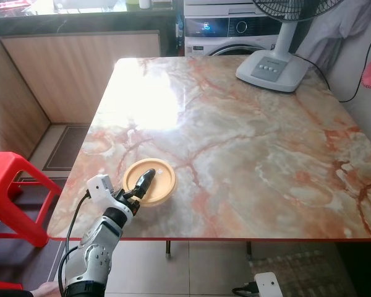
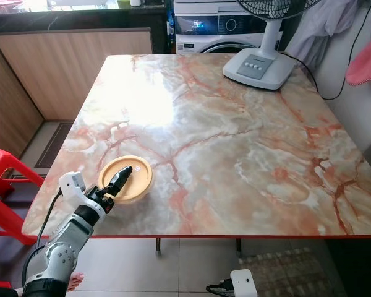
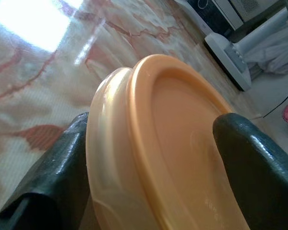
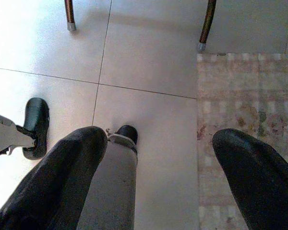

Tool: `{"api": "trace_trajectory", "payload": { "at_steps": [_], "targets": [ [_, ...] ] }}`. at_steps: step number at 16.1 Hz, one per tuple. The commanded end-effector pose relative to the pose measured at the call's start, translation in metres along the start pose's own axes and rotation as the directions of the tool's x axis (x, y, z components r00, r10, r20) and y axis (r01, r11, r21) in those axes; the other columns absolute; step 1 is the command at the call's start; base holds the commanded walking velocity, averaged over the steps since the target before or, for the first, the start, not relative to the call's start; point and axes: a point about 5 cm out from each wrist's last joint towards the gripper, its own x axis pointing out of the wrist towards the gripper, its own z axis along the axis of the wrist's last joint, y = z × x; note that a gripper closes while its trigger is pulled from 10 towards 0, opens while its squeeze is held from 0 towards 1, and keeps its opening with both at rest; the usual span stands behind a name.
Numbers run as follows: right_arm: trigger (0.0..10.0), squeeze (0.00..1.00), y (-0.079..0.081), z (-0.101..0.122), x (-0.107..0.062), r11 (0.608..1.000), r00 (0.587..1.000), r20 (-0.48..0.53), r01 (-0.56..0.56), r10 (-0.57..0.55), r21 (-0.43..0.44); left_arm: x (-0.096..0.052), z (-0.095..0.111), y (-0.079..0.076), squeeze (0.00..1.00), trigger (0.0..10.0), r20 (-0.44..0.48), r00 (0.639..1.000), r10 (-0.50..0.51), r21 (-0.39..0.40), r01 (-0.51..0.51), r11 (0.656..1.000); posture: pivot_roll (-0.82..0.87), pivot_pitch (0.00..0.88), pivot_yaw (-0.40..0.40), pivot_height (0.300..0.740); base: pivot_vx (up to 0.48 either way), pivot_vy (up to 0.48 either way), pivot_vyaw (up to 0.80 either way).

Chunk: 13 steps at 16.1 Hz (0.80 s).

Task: Restocking fridge

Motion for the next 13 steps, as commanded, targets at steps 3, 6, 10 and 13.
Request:
{"api": "trace_trajectory", "payload": {
  "at_steps": [3,6,10,13],
  "targets": [
    [10.0,0.00,0.0008,-0.0041,-0.0006,1.000,1.000,-0.012,-0.004,0.004,-0.009,0.0016,0.0003,0.0010,0.00,0.0,0.004,1.000,0.010,0.020,-0.010,1.000,0.04,0.068,0.007,0.740,0.000,0.000,0.00],
    [10.0,0.00,0.0007,-0.0044,-0.0007,1.000,1.000,-0.012,-0.004,0.004,-0.009,0.0016,0.0003,0.0008,0.00,0.0,0.007,1.000,0.008,0.023,-0.008,1.000,0.05,0.069,0.007,0.740,0.000,0.000,0.00],
    [10.0,0.00,0.0008,-0.0046,-0.0007,1.000,1.000,-0.013,-0.006,0.006,-0.011,0.0038,0.0015,-0.0008,0.00,0.0,0.016,1.000,-0.004,0.024,0.004,1.000,0.04,0.071,0.007,0.740,0.000,0.000,0.00],
    [10.0,0.00,0.0008,-0.0044,-0.0007,1.000,1.000,-0.013,-0.006,0.006,-0.010,0.0046,0.0015,-0.0014,0.00,0.0,0.018,1.000,-0.004,0.032,0.004,0.999,0.05,0.070,0.006,0.740,0.000,0.000,0.00]
  ]
}}
